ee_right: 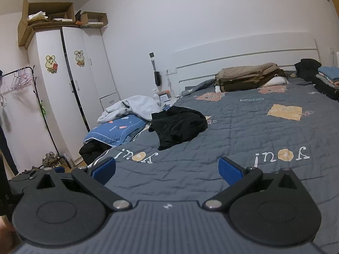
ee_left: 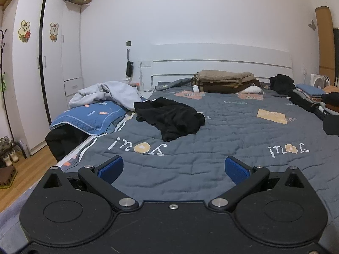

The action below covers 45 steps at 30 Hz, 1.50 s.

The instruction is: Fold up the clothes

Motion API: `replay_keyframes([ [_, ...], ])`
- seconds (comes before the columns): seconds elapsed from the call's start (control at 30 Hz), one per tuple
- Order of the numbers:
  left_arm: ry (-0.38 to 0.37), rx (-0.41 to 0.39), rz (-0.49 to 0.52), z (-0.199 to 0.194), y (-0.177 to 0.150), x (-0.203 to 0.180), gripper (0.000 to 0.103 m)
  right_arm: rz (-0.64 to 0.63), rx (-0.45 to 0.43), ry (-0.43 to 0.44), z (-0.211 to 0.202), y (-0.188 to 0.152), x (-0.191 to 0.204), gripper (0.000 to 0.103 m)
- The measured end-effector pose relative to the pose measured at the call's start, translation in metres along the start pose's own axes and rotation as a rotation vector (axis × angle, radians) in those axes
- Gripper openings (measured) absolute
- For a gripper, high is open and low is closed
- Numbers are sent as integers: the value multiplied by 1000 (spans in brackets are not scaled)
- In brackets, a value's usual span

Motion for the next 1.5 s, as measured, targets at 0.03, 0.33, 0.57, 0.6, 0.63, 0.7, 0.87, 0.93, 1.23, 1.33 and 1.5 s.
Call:
replay_keyframes([
  [0.03, 0, 3, -1, 0, 1, 0, 103, 0, 0, 0, 0, 0, 0, 103],
  [0.33, 6, 22, -6, -1, 9, -1, 103, 0, 5, 3, 1, -1, 3, 103],
  [0.57, 18, -9, 7, -3, -3, -2, 103, 0, 8, 6, 2, -1, 6, 103],
  [0.6, 18, -12, 8, -3, -4, -2, 103, 0, 7, 7, 2, -1, 6, 103],
  [0.63, 17, -11, 7, -2, -4, -2, 103, 0, 5, 8, 2, -1, 6, 103],
  [0.7, 14, -9, 4, 0, -5, -1, 103, 0, 3, 10, 0, 0, 6, 103],
  [0.87, 14, -12, 1, -1, -6, 0, 103, -3, 2, 12, 0, -1, 6, 103],
  [0.93, 12, -10, -1, 0, -6, 1, 103, -4, 2, 11, 1, -2, 6, 103],
  [1.23, 10, -9, -17, 0, -5, 3, 103, -10, 0, 9, 2, -4, 7, 103],
  [1.33, 11, -10, -18, 0, -5, 3, 103, -14, 0, 8, 2, -4, 7, 103],
  [1.5, 15, -7, -21, 1, -6, 3, 103, -18, 2, 8, 2, -4, 8, 103],
])
Point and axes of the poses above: each gripper's, at about its wrist camera, not at the fingertips, and z roughly the way its jaws point, x to its left, y to its top, the point moved 7 cm from there along z, roughly the way its jaws point, and after that the axes turned 15 degrees about x, right-handed, at the moved point
